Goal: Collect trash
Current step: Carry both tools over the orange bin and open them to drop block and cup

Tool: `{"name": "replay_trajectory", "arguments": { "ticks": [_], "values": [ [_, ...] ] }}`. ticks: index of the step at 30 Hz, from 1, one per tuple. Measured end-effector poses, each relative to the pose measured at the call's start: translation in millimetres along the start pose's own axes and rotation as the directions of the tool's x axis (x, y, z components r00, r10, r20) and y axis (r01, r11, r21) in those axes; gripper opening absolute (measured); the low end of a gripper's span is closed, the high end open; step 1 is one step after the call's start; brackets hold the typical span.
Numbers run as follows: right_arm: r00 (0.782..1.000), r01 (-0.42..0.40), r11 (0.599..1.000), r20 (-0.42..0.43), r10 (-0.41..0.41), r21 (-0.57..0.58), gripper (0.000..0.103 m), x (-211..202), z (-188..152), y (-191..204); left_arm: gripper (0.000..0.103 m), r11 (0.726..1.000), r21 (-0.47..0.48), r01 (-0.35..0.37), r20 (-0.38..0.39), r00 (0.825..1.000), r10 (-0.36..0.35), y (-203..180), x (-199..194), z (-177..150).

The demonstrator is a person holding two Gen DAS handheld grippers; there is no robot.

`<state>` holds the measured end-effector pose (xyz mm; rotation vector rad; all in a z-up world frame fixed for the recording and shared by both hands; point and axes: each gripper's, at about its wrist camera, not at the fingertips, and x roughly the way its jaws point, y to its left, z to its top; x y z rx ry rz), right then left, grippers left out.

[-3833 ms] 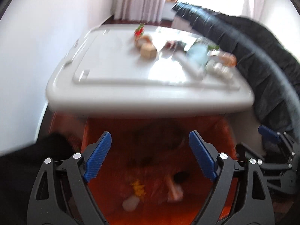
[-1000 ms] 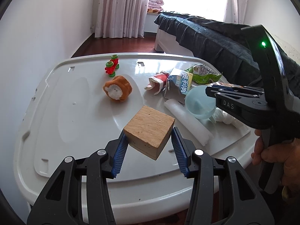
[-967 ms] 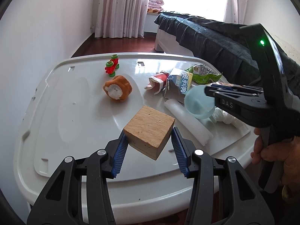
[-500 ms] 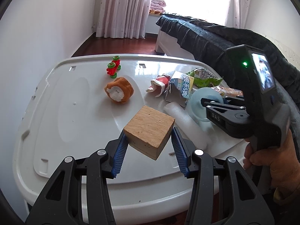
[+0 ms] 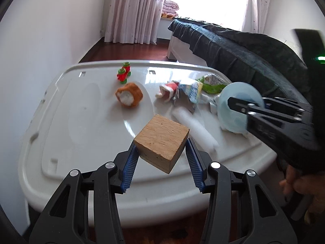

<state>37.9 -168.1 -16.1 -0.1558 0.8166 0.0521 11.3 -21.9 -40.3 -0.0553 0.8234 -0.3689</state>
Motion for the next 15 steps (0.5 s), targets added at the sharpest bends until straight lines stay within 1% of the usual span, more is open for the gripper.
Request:
{"name": "replay_trajectory", "arguments": {
  "ticks": [2, 4, 6, 8, 9, 10, 12, 13, 15],
  "values": [
    [0.999, -0.036, 0.999, 0.011, 0.036, -0.003, 0.014, -26, -19, 9, 0.046, 1.000, -0.001, -0.006, -0.008, 1.000, 0.006, -3, -12, -14],
    [0.998, -0.068, 0.998, 0.003, 0.068, -0.002, 0.014, -44, -40, 15, 0.046, 1.000, -0.004, -0.011, -0.026, 1.000, 0.011, -4, -26, -33],
    [0.995, -0.098, 0.995, -0.020, 0.098, 0.002, 0.014, -56, -64, 21, 0.046, 1.000, -0.005, -0.022, -0.054, 0.998, 0.022, -5, -38, -54],
    [0.990, -0.128, 0.992, -0.062, 0.128, 0.009, 0.014, -64, -91, 28, 0.046, 0.999, -0.006, -0.032, -0.098, 0.995, 0.031, -4, -45, -74],
    [0.985, -0.147, 0.989, -0.089, 0.149, 0.022, 0.014, -66, -104, 31, 0.046, 0.999, -0.017, -0.040, -0.129, 0.991, 0.037, -2, -48, -86],
    [0.974, -0.179, 0.983, -0.132, 0.182, 0.037, 0.014, -67, -122, 36, 0.046, 0.999, -0.026, -0.045, -0.161, 0.986, 0.040, 0, -49, -96],
    [0.965, -0.191, 0.981, -0.176, 0.193, 0.030, 0.014, -67, -143, 44, 0.046, 0.998, -0.038, -0.054, -0.220, 0.975, 0.045, 3, -49, -114],
    [0.958, -0.193, 0.981, -0.212, 0.191, 0.009, 0.014, -66, -158, 52, 0.046, 0.997, -0.042, -0.059, -0.243, 0.969, 0.047, 4, -50, -122],
    [0.945, -0.202, 0.979, -0.262, 0.194, -0.005, 0.014, -64, -176, 60, 0.046, 0.996, -0.056, -0.069, -0.300, 0.953, 0.049, 8, -49, -138]
  ]
}}
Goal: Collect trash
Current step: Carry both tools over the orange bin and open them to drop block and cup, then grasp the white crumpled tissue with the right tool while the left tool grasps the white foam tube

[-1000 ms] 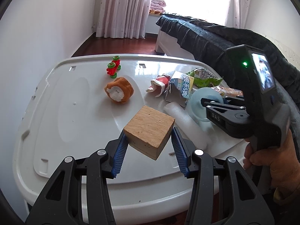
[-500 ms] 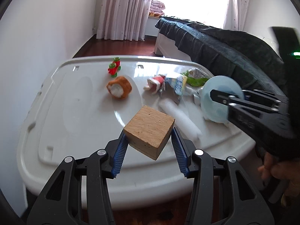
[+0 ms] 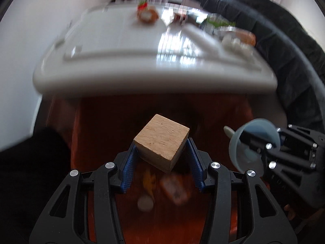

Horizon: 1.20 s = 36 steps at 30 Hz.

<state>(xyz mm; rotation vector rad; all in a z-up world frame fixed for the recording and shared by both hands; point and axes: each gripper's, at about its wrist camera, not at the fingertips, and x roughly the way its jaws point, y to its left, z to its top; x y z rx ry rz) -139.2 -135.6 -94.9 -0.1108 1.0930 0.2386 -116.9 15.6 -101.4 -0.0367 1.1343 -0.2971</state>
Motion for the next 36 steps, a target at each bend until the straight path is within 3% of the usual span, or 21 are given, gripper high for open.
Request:
{"name": "replay_trajectory", "arguments": {
  "ticks": [1, 2, 3, 5, 7, 10, 14, 17, 22, 29, 34, 36],
  "values": [
    [1.000, -0.002, 1.000, -0.028, 0.002, 0.001, 0.015, 5, -9, 3, 0.048, 1.000, -0.013, -0.007, -0.017, 1.000, 0.007, 3, 2, -6],
    [0.999, 0.007, 1.000, -0.052, -0.007, 0.001, 0.021, 9, -15, 4, 0.051, 0.999, -0.040, -0.013, -0.035, 0.999, 0.011, 7, 3, -9],
    [0.998, 0.020, 1.000, -0.067, -0.020, 0.000, 0.041, 12, -19, 5, 0.059, 0.998, -0.056, -0.022, -0.039, 0.999, 0.020, 10, 4, -11],
    [0.998, 0.053, 0.998, -0.044, -0.052, 0.020, 0.069, 8, -24, 1, 0.070, 0.995, -0.076, -0.063, -0.033, 0.998, 0.060, 12, 0, -8],
    [0.996, 0.089, 0.995, 0.017, -0.090, 0.036, 0.073, -3, -21, -5, 0.081, 0.991, -0.081, -0.106, 0.014, 0.994, 0.108, 13, -9, -3],
    [0.985, 0.101, 0.993, 0.134, -0.110, 0.068, 0.084, -26, -12, -15, 0.084, 0.990, -0.084, -0.114, 0.110, 0.986, 0.123, 11, -26, 3],
    [0.961, 0.118, 0.988, 0.240, -0.138, 0.098, 0.085, -49, 5, -34, 0.088, 0.996, -0.057, -0.067, 0.235, 0.969, 0.078, -1, -49, 18],
    [0.947, 0.135, 0.983, 0.275, -0.166, 0.128, 0.087, -57, 33, -55, 0.091, 0.994, 0.019, -0.105, 0.310, 0.946, 0.094, -25, -58, 41],
    [0.926, 0.203, 0.972, 0.299, -0.229, 0.114, 0.091, -38, 93, -105, 0.091, 0.996, 0.044, -0.074, 0.325, 0.944, 0.056, -47, -51, 79],
    [0.951, 0.231, 0.970, 0.193, -0.242, 0.081, 0.091, 40, 140, -157, 0.091, 0.996, 0.065, -0.058, 0.312, 0.949, 0.035, -61, -29, 104],
    [0.971, 0.181, 0.980, 0.146, -0.191, 0.084, 0.090, 72, 149, -174, 0.091, 0.997, 0.055, -0.060, 0.289, 0.956, 0.042, -57, -13, 110],
    [0.975, 0.163, 0.982, 0.139, -0.175, 0.092, 0.083, 79, 151, -179, 0.091, 0.998, 0.043, -0.056, 0.281, 0.959, 0.042, -55, -7, 113]
  ]
}}
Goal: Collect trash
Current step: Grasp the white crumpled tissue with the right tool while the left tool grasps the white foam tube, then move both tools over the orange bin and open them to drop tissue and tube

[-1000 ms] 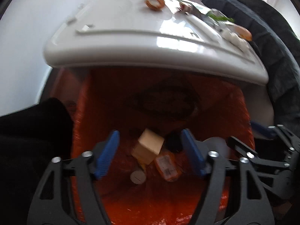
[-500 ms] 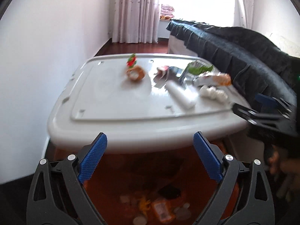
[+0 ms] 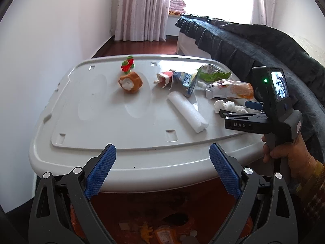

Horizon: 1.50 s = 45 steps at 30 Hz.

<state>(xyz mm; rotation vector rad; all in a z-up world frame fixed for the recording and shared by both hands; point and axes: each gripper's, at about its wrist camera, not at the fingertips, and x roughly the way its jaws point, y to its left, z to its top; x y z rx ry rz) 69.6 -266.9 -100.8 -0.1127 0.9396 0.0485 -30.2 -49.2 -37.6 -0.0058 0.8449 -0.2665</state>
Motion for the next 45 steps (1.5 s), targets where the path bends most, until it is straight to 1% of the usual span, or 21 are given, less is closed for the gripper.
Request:
{"name": "replay_trajectory", "arguments": {
  "ticks": [1, 2, 4, 5, 6, 8, 12, 14, 16, 18, 21, 26, 30, 33, 34, 35, 36, 37, 40, 43, 45],
  "values": [
    [1.000, -0.013, 1.000, -0.012, 0.013, 0.008, 0.080, 5, 1, -2, 0.091, 1.000, -0.006, 0.002, -0.006, 1.000, -0.002, 1, 3, 1],
    [0.999, -0.025, 1.000, -0.030, 0.026, 0.018, 0.070, 10, 2, -4, 0.091, 1.000, -0.010, 0.003, -0.013, 1.000, -0.003, 1, 7, 1],
    [0.996, -0.066, 0.997, -0.052, 0.068, 0.040, 0.060, 16, 2, -6, 0.091, 1.000, -0.014, 0.003, -0.018, 1.000, -0.004, 1, 11, 2],
    [0.996, -0.063, 0.997, -0.057, 0.066, 0.048, 0.047, 15, 2, -7, 0.091, 1.000, -0.016, 0.005, -0.018, 1.000, -0.005, 1, 12, 3],
    [0.996, -0.057, 0.997, -0.062, 0.060, 0.050, 0.043, 13, 3, -7, 0.091, 1.000, -0.016, 0.005, -0.019, 1.000, -0.005, 0, 14, 4],
    [0.995, -0.059, 0.995, -0.077, 0.066, 0.082, 0.042, 8, 4, -8, 0.091, 1.000, -0.015, 0.005, -0.024, 1.000, -0.005, -1, 17, 6],
    [0.998, -0.041, 0.997, -0.047, 0.044, 0.073, 0.042, -14, 9, -3, 0.091, 1.000, -0.025, 0.004, -0.035, 0.999, -0.005, -3, 25, 12],
    [1.000, -0.019, 0.998, -0.007, 0.020, 0.067, 0.042, -37, 13, -1, 0.091, 0.999, -0.035, -0.002, -0.036, 0.999, 0.000, -5, 31, 17],
    [0.999, -0.015, 0.997, 0.030, 0.012, 0.078, 0.042, -59, 17, -2, 0.091, 0.999, -0.050, -0.002, -0.040, 0.999, 0.000, -9, 42, 25],
    [0.997, -0.018, 0.995, 0.079, 0.010, 0.101, 0.042, -84, 19, -7, 0.091, 0.998, -0.055, -0.005, -0.035, 0.999, 0.003, -18, 54, 34],
    [0.992, -0.029, 0.993, 0.129, 0.014, 0.115, 0.043, -106, 17, -9, 0.091, 0.999, -0.053, -0.008, -0.042, 0.999, 0.005, -32, 72, 44],
    [0.987, -0.036, 0.995, 0.159, 0.020, 0.098, 0.043, -113, 16, -5, 0.090, 0.998, -0.042, -0.036, -0.077, 0.996, 0.033, -53, 110, 52],
    [0.986, -0.054, 0.993, 0.163, 0.036, 0.104, 0.043, -111, 16, -5, 0.076, 0.998, -0.022, -0.056, -0.109, 0.993, 0.053, -64, 136, 52],
    [0.985, -0.062, 0.992, 0.169, 0.042, 0.113, 0.043, -113, 17, -7, 0.066, 0.997, -0.025, -0.066, -0.140, 0.988, 0.062, -64, 151, 52],
    [0.984, -0.063, 0.991, 0.174, 0.042, 0.117, 0.043, -114, 17, -8, 0.059, 0.997, -0.018, -0.074, -0.124, 0.990, 0.072, -64, 150, 52],
    [0.984, -0.063, 0.991, 0.176, 0.041, 0.117, 0.043, -115, 18, -8, 0.055, 0.997, -0.015, -0.072, -0.118, 0.991, 0.070, -64, 151, 52],
    [0.983, -0.064, 0.991, 0.178, 0.042, 0.117, 0.043, -115, 18, -8, 0.046, 0.997, -0.013, -0.078, -0.115, 0.990, 0.076, -62, 151, 53],
    [0.983, -0.067, 0.991, 0.180, 0.045, 0.118, 0.043, -116, 18, -7, 0.041, 0.997, -0.018, -0.070, -0.109, 0.992, 0.067, -59, 150, 53],
    [0.982, -0.071, 0.991, 0.183, 0.049, 0.115, 0.043, -117, 17, -5, 0.035, 0.998, -0.033, -0.060, -0.096, 0.994, 0.057, -48, 144, 51],
    [0.981, -0.074, 0.991, 0.188, 0.052, 0.112, 0.043, -117, 16, -2, 0.033, 0.997, -0.053, -0.050, -0.082, 0.996, 0.046, -32, 132, 45],
    [0.980, -0.077, 0.991, 0.190, 0.055, 0.110, 0.043, -118, 17, 0, 0.033, 0.997, -0.047, -0.054, -0.072, 0.996, 0.050, -23, 121, 42]
  ]
}}
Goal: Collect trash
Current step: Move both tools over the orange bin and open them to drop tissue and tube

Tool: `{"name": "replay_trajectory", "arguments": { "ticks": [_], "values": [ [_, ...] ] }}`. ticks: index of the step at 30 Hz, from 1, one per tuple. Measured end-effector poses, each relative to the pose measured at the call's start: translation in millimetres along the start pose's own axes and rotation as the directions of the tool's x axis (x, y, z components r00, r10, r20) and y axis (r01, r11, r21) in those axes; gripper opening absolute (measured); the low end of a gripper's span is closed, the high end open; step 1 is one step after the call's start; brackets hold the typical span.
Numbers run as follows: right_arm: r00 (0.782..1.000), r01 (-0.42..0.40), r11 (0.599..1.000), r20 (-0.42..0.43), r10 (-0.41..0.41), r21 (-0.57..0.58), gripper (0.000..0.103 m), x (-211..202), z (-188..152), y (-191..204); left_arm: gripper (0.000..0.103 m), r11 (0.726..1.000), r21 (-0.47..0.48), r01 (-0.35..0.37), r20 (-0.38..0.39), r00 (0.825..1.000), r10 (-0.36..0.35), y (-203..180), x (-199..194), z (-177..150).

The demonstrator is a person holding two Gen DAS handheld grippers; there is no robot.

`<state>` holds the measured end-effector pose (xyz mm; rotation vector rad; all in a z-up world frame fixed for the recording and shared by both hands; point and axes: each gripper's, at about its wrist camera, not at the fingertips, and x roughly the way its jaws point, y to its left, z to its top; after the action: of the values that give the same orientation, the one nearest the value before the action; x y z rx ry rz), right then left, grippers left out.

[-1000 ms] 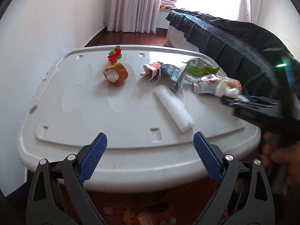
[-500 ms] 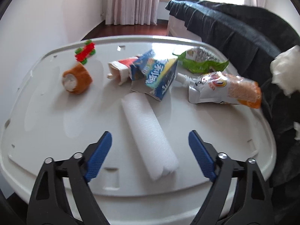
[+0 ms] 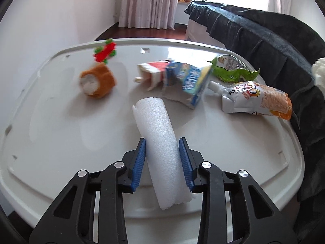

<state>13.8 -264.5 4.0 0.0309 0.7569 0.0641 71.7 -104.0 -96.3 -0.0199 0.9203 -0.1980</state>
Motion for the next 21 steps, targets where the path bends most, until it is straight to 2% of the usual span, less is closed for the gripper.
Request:
{"name": "replay_trajectory", "arguments": {
  "ticks": [6, 12, 15, 21],
  "values": [
    [0.999, -0.035, 0.999, 0.002, 0.035, -0.010, 0.043, -2, -1, 10, 0.033, 1.000, 0.010, -0.025, 0.058, 0.998, 0.024, 31, -48, -11],
    [0.996, -0.081, 0.995, 0.019, 0.082, -0.049, 0.043, -21, -11, 43, 0.033, 0.999, -0.013, -0.049, 0.093, 0.994, 0.050, 61, -104, -36],
    [0.994, -0.111, 0.993, 0.010, 0.112, -0.041, 0.043, -32, -31, 60, 0.033, 0.999, -0.005, -0.054, 0.081, 0.995, 0.054, 72, -124, -58],
    [0.977, -0.173, 0.983, -0.138, 0.163, -0.066, 0.043, -38, -98, 100, 0.033, 0.999, 0.016, -0.031, 0.002, 1.000, 0.031, 83, -142, -111]
  ]
}}
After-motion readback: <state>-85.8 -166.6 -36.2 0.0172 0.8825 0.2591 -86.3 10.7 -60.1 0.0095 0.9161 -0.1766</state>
